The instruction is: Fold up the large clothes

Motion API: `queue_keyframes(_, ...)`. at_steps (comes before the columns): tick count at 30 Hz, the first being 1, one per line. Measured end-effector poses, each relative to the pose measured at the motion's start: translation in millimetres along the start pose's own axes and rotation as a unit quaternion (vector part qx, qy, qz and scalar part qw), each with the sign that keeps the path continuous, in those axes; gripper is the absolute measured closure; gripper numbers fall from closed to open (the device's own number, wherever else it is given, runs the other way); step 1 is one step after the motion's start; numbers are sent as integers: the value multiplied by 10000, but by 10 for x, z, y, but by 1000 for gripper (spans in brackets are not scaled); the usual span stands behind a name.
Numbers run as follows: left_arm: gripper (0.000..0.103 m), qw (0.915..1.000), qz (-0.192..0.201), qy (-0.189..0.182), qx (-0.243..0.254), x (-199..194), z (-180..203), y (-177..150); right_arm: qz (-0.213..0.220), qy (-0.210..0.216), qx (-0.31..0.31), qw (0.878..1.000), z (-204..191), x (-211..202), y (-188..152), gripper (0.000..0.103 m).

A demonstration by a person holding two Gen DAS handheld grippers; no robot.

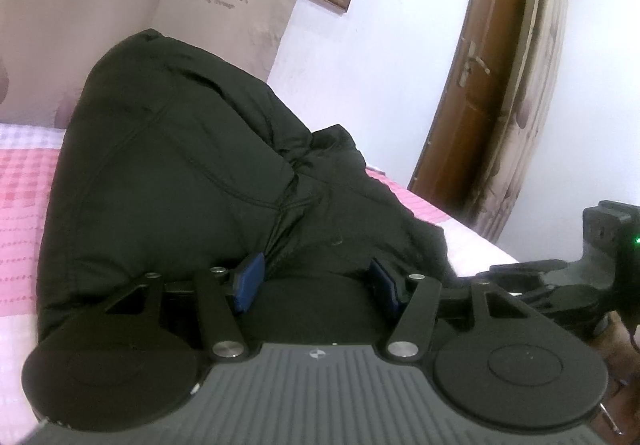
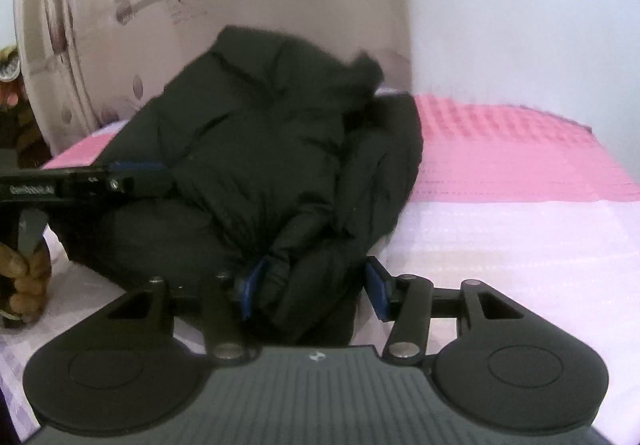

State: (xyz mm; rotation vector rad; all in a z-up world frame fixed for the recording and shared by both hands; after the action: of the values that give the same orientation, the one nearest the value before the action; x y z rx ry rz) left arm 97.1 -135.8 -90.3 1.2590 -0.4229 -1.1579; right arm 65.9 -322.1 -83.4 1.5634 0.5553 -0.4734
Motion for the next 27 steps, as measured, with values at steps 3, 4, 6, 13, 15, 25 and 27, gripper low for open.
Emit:
queue_keyframes(3, 43, 9999, -93, 101, 105, 25, 35, -13, -169, 163, -188, 9995, -27, 12, 17, 49)
queue_keyframes(4, 43, 9997, -111, 133, 152, 24, 53, -20, -247, 246, -93, 9993, 44, 14, 45, 44)
queue_keyframes(6, 42, 9997, -109, 136, 154, 23, 45, -15, -315, 446, 512, 9972, 247, -41, 78, 32)
queue_keyframes(13, 33, 9995, -134, 80, 273, 51, 70, -14, 717, 583, 1466, 9849, 523, -490, 368, 32)
queue_keyframes(15, 31, 9994, -130, 59, 306, 52, 83, -20, 707, 606, 1826, 9788, 634, -389, 415, 32)
queue_keyframes(25, 28, 9997, -43, -14, 256, 20, 55, -46, 257, 801, 1956, 9771, 468, 367, 716, 30)
queue_keyframes(27, 25, 9997, -11, -26, 237, 6, 62, -49, 252, 1176, 1674, 9785, 281, 465, 815, 45)
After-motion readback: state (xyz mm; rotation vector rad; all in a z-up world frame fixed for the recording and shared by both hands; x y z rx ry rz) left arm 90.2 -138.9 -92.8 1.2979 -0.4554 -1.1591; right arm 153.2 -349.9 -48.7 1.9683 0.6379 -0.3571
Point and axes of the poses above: each gripper's, at about its wrist camera, not at the fingertips, and x roughly the way its jaws point, z to its right, y to its top, the point moved 3 cm from there along x, roughly the way its jaws point, and after that the axes turned 5 degrees about -y, right-handed, at the moved point
